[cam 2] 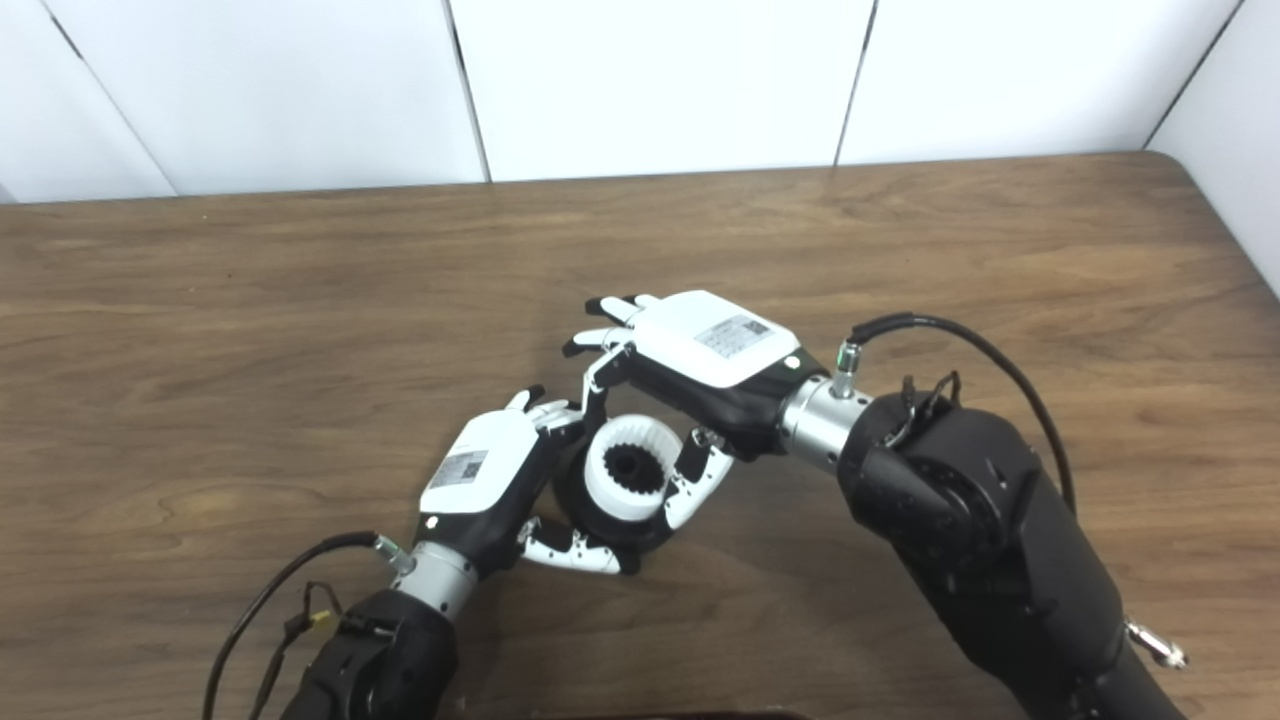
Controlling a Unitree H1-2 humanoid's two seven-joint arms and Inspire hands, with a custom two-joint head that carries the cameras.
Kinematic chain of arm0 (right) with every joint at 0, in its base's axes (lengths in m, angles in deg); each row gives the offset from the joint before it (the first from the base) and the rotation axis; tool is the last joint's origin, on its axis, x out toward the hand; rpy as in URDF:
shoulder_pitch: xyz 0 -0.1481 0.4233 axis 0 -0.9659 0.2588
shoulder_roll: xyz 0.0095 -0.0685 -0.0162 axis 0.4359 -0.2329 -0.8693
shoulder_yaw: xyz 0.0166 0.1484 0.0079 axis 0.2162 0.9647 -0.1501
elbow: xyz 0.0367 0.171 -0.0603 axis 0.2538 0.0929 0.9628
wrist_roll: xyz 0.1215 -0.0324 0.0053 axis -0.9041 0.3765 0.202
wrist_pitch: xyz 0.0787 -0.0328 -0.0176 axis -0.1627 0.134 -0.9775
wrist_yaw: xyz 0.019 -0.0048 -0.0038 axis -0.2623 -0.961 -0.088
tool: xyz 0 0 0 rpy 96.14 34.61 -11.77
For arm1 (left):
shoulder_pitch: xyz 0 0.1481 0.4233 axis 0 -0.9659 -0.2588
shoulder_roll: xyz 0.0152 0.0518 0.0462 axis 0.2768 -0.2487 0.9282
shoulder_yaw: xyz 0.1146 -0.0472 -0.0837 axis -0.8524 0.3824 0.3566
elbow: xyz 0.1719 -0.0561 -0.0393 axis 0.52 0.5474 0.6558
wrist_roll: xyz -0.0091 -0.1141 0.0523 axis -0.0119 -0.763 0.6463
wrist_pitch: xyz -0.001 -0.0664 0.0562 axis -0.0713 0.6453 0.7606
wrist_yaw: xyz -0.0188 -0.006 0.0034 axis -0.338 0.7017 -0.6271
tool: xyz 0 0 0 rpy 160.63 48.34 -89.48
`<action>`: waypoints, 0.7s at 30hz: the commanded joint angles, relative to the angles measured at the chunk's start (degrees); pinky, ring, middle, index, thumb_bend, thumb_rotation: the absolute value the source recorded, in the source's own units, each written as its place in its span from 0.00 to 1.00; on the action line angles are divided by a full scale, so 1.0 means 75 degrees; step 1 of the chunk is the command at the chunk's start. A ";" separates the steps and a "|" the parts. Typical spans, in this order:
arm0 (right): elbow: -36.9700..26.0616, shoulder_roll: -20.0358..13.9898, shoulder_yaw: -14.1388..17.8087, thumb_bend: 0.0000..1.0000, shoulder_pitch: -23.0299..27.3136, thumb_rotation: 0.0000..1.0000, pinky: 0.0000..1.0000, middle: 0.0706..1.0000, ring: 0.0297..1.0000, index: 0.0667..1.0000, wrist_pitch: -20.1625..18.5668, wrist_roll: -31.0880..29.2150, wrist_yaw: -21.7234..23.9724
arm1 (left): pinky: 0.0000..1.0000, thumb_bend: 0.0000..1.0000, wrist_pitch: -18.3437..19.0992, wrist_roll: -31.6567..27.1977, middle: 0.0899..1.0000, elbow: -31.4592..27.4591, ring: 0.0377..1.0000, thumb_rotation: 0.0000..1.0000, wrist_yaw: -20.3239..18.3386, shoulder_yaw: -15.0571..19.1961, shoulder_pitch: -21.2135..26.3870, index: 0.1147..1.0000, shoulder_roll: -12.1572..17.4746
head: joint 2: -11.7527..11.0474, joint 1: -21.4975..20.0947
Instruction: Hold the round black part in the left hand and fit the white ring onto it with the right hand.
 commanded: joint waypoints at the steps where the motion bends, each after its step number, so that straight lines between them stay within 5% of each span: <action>1: -0.0037 0.0049 0.0103 0.52 0.0188 0.13 1.00 0.89 1.00 0.45 0.0195 0.0069 -0.0261 | 1.00 0.52 -0.0111 0.0076 0.75 -0.0019 0.87 0.06 0.0021 -0.0086 0.0094 0.41 -0.0074 | 0.0012 -0.0010; 21: 0.0421 0.0165 -0.0208 0.52 -0.0086 0.13 1.00 0.89 1.00 0.45 0.0319 0.0395 -0.0490 | 1.00 0.52 -0.0042 0.0079 0.76 -0.0173 0.87 0.06 -0.0095 -0.0064 0.0091 0.41 -0.0079 | 0.0108 -0.0059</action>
